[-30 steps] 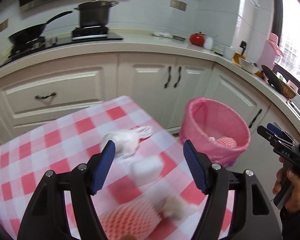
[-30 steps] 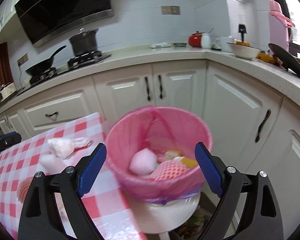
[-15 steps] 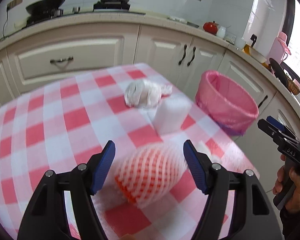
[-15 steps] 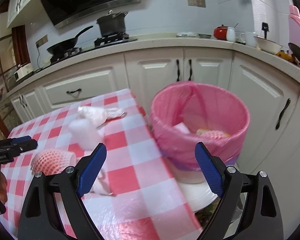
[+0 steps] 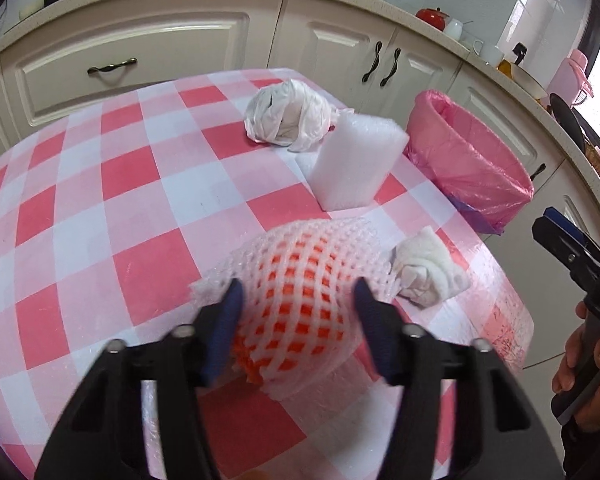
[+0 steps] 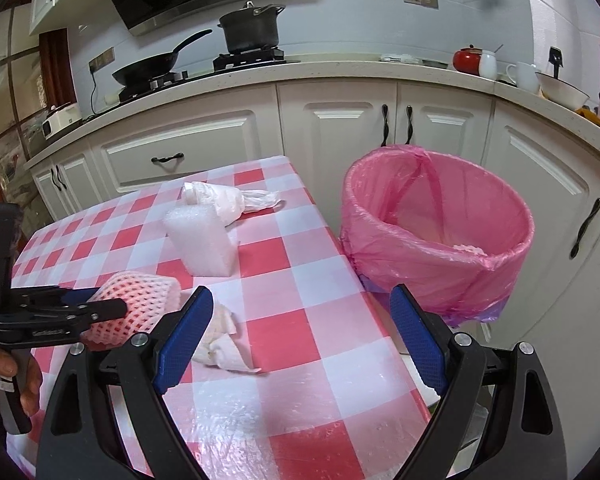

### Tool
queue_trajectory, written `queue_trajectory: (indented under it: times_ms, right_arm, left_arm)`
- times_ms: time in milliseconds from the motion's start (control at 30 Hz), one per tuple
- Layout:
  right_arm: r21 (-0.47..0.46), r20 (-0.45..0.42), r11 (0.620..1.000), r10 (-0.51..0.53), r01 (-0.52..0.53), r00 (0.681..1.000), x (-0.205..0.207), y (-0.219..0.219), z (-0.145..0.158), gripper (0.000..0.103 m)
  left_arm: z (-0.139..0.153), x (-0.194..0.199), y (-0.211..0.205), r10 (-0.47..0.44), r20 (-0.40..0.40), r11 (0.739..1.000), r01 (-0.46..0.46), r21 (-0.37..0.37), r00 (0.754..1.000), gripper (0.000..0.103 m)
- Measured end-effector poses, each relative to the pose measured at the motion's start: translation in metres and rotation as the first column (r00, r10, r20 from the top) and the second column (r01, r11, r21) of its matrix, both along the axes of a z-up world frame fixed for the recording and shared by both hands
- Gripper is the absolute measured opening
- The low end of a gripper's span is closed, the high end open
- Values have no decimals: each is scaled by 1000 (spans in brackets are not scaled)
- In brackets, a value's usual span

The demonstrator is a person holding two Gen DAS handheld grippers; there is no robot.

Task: Collect trash
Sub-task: 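Grasp the orange-filled pink foam net with the left tool while the right tool grasps the white tissue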

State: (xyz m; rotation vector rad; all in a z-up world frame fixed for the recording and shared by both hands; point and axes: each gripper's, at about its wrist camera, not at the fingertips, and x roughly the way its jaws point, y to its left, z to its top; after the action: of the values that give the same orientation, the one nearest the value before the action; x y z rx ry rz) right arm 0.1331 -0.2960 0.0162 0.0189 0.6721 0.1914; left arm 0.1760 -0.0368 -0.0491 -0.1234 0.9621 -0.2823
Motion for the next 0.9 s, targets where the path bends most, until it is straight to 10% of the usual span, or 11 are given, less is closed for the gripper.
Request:
queue_trajectory:
  times_ms: [700, 900]
  right_arm:
    - [-31, -157, 991, 125, -132, 980, 27, 77, -46, 84]
    - [-48, -221, 985, 153, -167, 963, 38, 93, -65, 62]
  left_arm:
    - [39, -8, 46, 100, 107, 995, -96, -34, 989, 29]
    - [38, -5, 49, 99, 109, 995, -95, -43, 989, 29]
